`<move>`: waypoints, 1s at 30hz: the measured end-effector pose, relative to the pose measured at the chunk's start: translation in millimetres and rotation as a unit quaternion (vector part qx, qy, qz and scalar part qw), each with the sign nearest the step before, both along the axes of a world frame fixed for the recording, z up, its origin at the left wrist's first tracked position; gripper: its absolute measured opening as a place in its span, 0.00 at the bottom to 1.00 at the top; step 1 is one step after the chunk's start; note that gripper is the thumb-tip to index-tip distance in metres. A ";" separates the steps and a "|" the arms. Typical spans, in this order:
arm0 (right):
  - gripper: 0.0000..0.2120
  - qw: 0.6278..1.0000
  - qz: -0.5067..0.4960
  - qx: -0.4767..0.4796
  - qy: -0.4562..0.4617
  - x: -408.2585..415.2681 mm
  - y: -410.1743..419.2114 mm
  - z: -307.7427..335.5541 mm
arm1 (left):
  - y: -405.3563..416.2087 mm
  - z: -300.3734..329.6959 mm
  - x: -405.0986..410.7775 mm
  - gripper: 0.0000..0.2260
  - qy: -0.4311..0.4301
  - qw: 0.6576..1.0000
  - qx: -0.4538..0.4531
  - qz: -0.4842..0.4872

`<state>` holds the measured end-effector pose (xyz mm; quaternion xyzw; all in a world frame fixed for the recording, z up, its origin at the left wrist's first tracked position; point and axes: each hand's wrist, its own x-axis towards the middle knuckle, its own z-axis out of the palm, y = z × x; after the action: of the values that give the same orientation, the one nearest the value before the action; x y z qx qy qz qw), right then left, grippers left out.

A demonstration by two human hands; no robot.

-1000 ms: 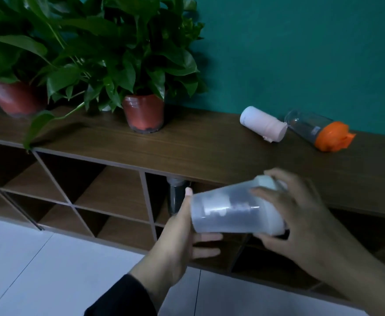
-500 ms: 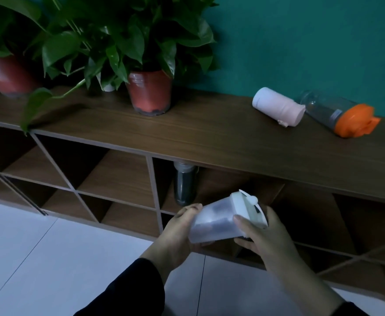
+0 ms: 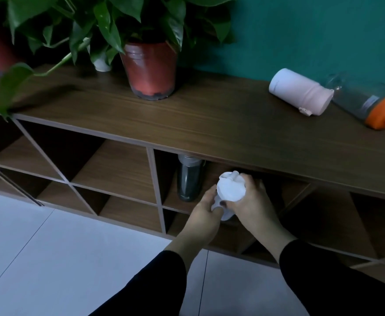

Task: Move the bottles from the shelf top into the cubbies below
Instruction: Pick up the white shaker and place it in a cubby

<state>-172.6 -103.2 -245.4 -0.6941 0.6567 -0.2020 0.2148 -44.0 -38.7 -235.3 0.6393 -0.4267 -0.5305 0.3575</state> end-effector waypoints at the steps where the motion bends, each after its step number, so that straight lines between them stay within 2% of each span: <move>1: 0.41 1.000 -0.001 0.004 0.004 1.5 -4.2 -1.9 | -4.7 -3.9 -1.1 0.28 0.011 1.000 -0.003 -0.005; 5: 0.40 1.000 -0.010 0.000 0.010 6.6 -19.3 -8.4 | -22.5 -10.7 -5.5 0.29 0.059 0.998 -0.009 0.006; 8: 0.41 0.999 -0.010 0.012 0.048 8.6 -24.5 -9.2 | -33.4 -12.6 -7.9 0.29 0.085 0.996 -0.013 0.025; 14: 0.38 0.995 0.023 -0.064 0.070 0.2 -15.3 -4.5 | -34.6 -10.6 -10.9 0.26 0.078 0.995 -0.011 0.053; 17: 0.30 0.992 0.051 -0.119 0.001 -8.7 3.3 9.6 | -26.2 5.6 -11.1 0.23 0.031 0.994 -0.007 0.109; 19: 0.23 0.983 0.095 -0.140 -0.065 -20.2 27.2 19.5 | -17.4 18.8 -9.9 0.16 -0.012 0.989 -0.025 0.148; 21: 0.16 0.973 0.146 -0.156 -0.085 -33.0 55.9 30.2 | -5.3 34.7 -13.1 0.10 -0.030 0.982 -0.062 0.175; 24: 0.14 0.951 0.188 -0.223 -0.103 -47.7 87.1 61.6 | 16.6 63.3 -18.0 0.19 -0.037 0.970 -0.146 0.193; 26: 0.16 0.941 0.164 -0.261 -0.139 -59.2 93.2 95.4 | 26.3 77.6 -19.3 0.19 -0.039 0.955 -0.226 0.187; 30: 0.09 0.935 0.031 -0.287 -0.204 -80.0 58.3 166.5 | 27.2 99.0 -11.3 0.08 -0.082 0.906 -0.374 0.178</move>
<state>-252.6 -44.9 -79.0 -0.6899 0.4909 -0.5128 0.1417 -55.4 -11.5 -136.3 0.5653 -0.5011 -0.2049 0.6224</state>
